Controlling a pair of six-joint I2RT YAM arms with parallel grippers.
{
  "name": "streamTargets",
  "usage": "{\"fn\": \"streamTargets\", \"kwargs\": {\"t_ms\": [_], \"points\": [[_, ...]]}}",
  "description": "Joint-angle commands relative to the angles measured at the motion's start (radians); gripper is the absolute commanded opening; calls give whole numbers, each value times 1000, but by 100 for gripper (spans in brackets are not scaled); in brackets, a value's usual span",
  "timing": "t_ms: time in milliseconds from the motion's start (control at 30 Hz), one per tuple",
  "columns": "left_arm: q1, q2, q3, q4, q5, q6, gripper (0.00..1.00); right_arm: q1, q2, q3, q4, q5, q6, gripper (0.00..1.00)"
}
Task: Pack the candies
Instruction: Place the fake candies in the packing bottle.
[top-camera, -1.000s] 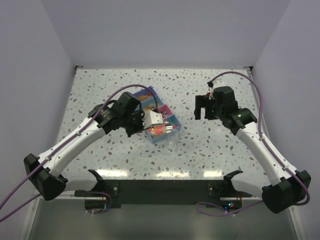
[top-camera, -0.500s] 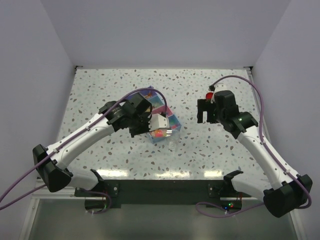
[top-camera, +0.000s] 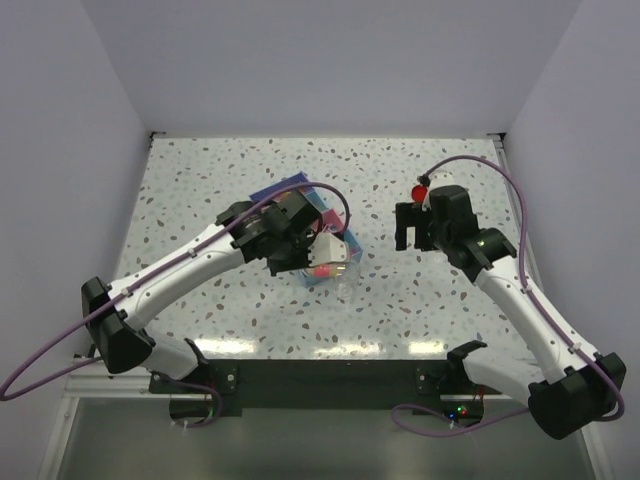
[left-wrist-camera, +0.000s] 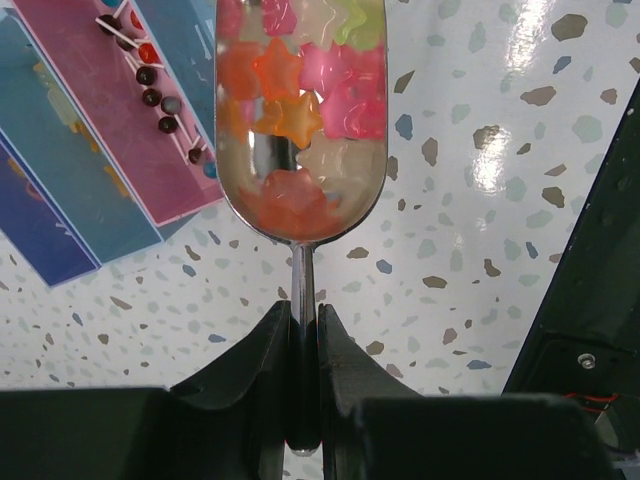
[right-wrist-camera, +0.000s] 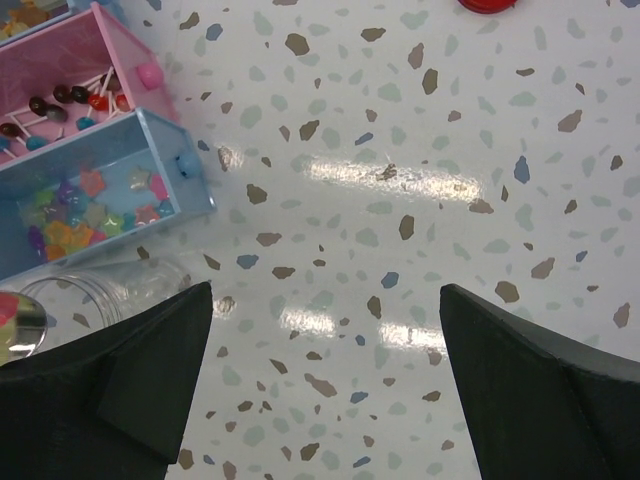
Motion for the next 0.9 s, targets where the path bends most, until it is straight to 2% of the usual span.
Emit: {"fn": "streamTargets", "kwargs": {"t_ms": [0, 867], "points": [[-21, 12, 59, -21, -74, -22, 0, -3, -20, -7, 39, 13, -16, 99], [-146, 88, 139, -63, -252, -49, 0, -3, -17, -7, 40, -8, -48, 99]]}}
